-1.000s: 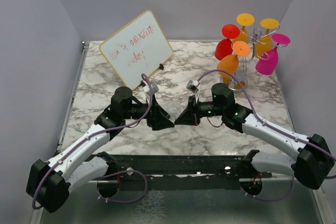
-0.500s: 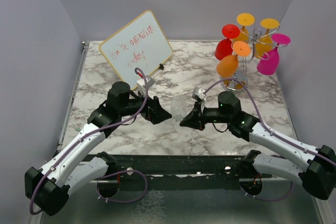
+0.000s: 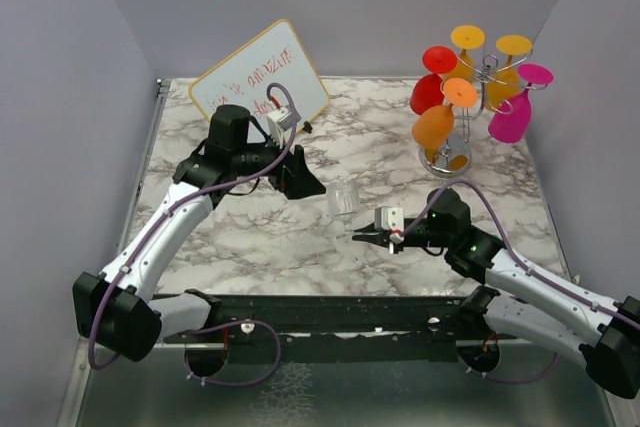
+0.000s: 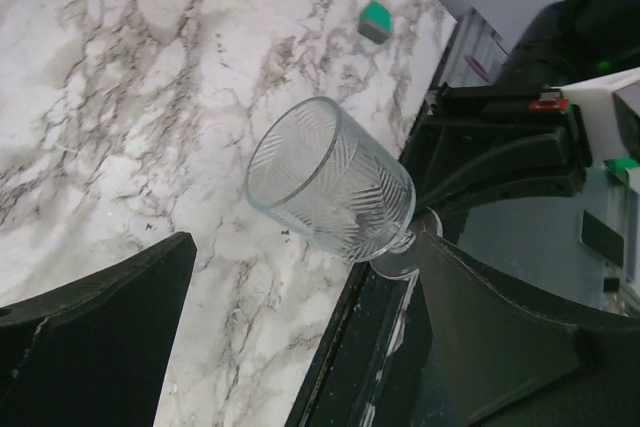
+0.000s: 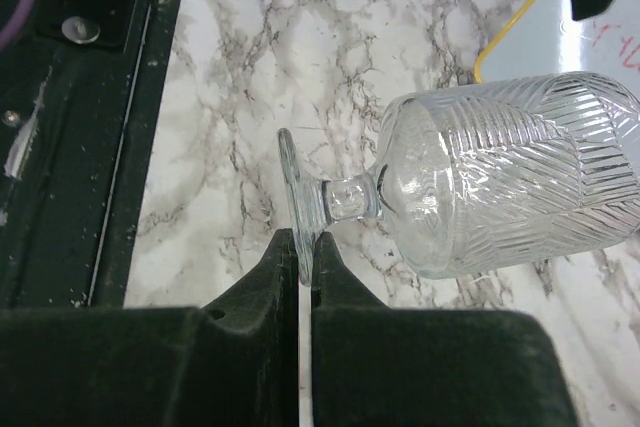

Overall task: Take the wine glass off the wine glass rack
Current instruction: Place the wine glass at the center of the board.

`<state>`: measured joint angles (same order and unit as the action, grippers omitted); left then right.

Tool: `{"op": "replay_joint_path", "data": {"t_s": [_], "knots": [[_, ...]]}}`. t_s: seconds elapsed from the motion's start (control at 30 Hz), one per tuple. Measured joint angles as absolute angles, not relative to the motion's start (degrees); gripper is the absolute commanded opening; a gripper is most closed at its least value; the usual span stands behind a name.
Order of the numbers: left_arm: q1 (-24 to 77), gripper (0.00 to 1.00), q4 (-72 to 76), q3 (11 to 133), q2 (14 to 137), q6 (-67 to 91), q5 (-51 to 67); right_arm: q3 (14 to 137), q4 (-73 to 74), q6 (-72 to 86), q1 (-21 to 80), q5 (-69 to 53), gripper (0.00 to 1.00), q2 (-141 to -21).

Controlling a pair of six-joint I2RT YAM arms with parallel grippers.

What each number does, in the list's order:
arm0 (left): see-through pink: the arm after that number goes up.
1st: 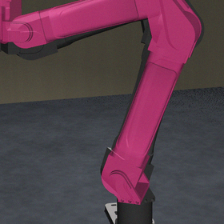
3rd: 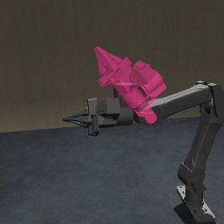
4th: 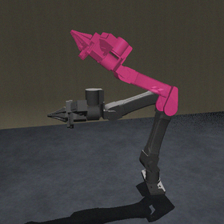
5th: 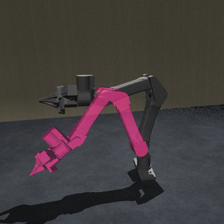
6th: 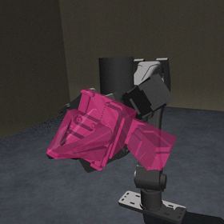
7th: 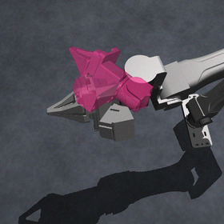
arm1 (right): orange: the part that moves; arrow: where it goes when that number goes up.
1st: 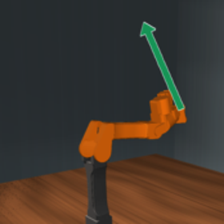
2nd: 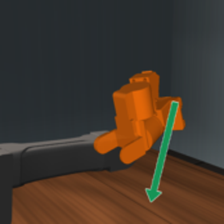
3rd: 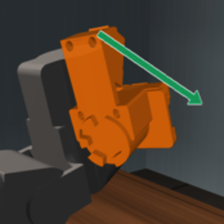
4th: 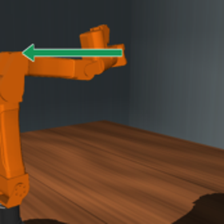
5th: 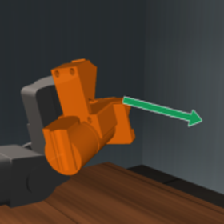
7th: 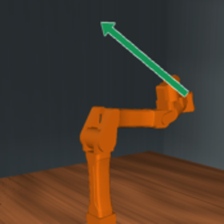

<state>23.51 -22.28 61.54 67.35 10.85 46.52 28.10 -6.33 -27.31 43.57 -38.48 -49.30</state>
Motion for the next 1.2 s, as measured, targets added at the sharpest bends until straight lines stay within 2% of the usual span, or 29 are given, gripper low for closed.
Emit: {"op": "replay_joint_path", "data": {"t_s": [0.3, 0.67, 0.9, 1.03, 1.2], "knots": [[23.3, 0.86, -32.0, 73.2, 77.4, -0.7, 63.2, 28.1, -4.9, -38.3, 43.6, -40.9, 0.01, -50.0], [27.2, 0.82, -39.0, 76.0, 81.8, -6.8, 68.0, 28.1, -5.1, -40.6, 43.6, -42.5, 0.01, -50.0], [28.0, 0.58, -40.4, 76.5, 82.3, -8.3, 68.6, 28.1, -5.1, -40.8, 43.6, -43.4, 0.01, -50.0], [28.9, 0.51, -41.3, 76.5, 82.3, -10.6, 69.0, 28.1, -5.1, -41.6, 43.8, -43.4, 0.01, -50.0], [31.4, 0.23, -42.8, 76.4, 82.2, -13.8, 68.6, 28.2, -5.1, -43.1, 44.3, -44.7, 0.01, -49.4]]}}
